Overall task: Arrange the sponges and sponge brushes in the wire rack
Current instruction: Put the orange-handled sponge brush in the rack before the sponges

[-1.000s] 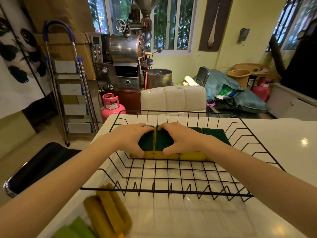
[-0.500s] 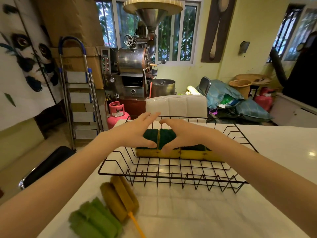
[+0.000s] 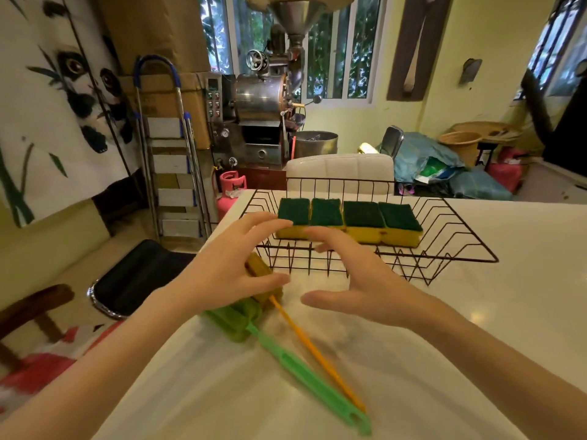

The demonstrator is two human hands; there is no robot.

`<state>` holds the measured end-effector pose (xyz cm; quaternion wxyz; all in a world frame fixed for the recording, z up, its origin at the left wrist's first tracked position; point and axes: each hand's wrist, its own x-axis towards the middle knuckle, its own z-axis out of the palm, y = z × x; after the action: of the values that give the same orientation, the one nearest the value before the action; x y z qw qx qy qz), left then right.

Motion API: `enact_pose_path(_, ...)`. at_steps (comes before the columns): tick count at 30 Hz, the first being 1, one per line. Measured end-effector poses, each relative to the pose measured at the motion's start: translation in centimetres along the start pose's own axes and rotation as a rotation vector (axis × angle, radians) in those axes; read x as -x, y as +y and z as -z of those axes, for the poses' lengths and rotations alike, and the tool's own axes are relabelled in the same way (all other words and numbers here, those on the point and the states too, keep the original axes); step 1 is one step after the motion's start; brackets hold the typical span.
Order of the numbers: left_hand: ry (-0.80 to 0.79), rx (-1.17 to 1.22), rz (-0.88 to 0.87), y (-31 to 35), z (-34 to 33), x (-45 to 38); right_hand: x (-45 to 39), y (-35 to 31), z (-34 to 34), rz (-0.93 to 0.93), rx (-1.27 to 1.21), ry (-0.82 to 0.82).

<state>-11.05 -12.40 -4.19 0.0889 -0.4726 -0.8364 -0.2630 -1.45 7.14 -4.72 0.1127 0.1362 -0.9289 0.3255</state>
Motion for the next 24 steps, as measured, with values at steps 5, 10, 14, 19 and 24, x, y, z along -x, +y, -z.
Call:
enact_pose_path(5,-0.020,-0.039,0.016,-0.3,-1.2,2.6,2.1,-0.7,-1.9,0.029,0.103,-0.008)
enact_pose_path(10,-0.076,-0.148,0.038,-0.7,-2.2,2.8,2.6,-1.0,-3.4,-0.124,0.122,-0.185)
enact_pose_path(14,-0.245,-0.169,0.122,-1.3,-2.3,2.1,2.5,-0.9,-4.3,-0.204,0.225,-0.321)
enact_pose_path(19,-0.368,-0.187,0.170,-1.4,-2.6,0.8,2.5,-0.7,-4.3,-0.220,0.290,-0.352)
enact_pose_path(24,-0.349,-0.191,0.160,-0.9,-2.7,0.2,2.3,-0.4,-2.0,-0.311,0.187,-0.384)
